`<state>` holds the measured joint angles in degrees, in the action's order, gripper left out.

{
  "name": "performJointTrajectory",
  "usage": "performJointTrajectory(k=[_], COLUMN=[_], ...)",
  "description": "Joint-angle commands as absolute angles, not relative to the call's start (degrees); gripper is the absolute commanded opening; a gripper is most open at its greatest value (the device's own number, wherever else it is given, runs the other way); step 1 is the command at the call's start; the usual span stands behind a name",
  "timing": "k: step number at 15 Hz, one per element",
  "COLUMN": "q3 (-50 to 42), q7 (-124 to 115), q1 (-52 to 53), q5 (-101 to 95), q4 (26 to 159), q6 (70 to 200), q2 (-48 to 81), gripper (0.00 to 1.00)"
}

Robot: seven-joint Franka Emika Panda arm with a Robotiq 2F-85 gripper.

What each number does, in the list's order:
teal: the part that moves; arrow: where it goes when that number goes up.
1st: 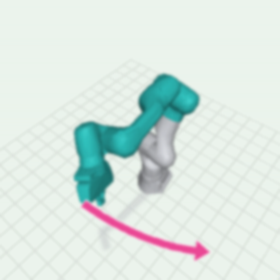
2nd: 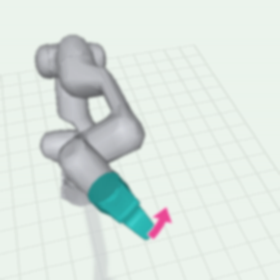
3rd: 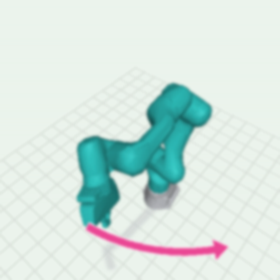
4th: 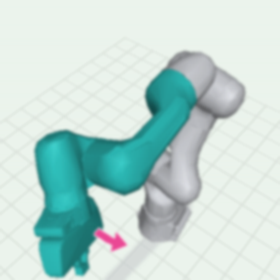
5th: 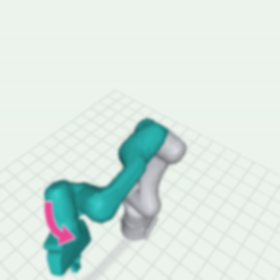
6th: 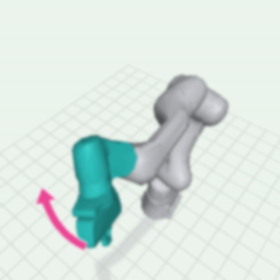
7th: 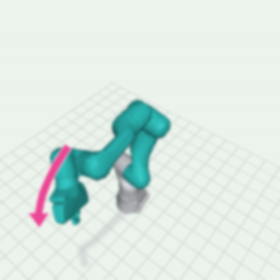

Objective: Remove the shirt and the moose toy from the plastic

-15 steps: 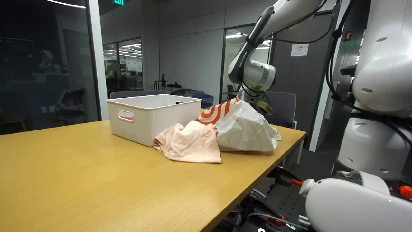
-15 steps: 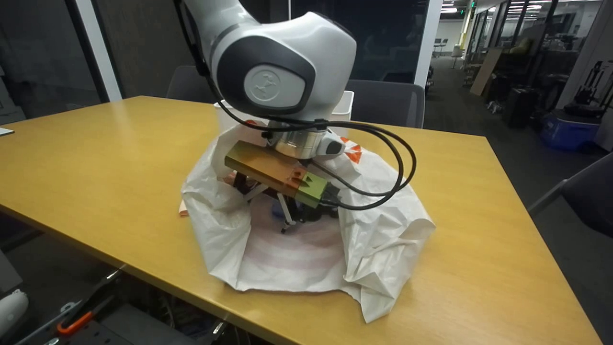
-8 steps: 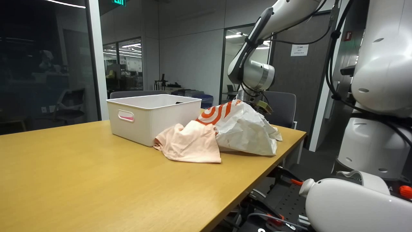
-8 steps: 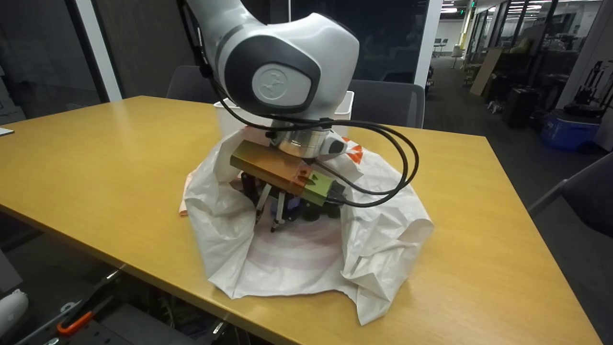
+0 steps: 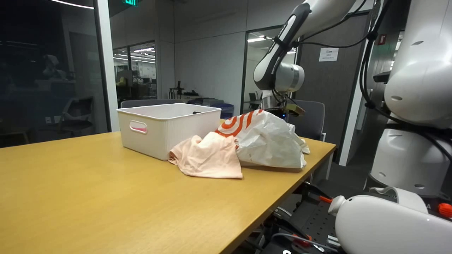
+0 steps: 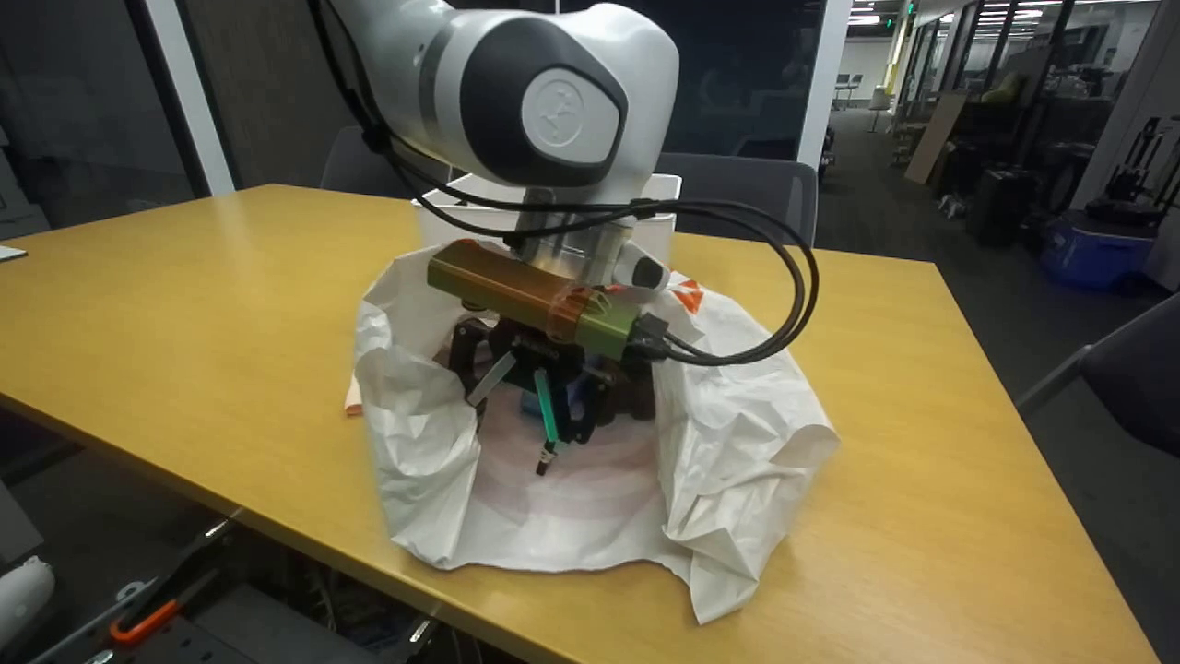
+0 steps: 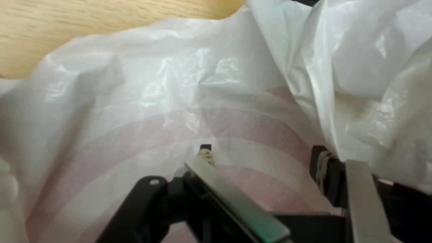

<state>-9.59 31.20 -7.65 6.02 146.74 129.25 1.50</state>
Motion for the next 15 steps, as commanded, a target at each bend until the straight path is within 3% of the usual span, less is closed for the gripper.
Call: performJointTrajectory(k=[1, 15], q3=[-9.0, -8.3], q7=[25.3, 18.7], q1=[-7.8, -7.8], q5=[0.4, -10.1], q4=[147.4, 147.1], q6=[129.0, 148.4], q2=[-2.8, -4.5], gripper=[1.00, 1.00])
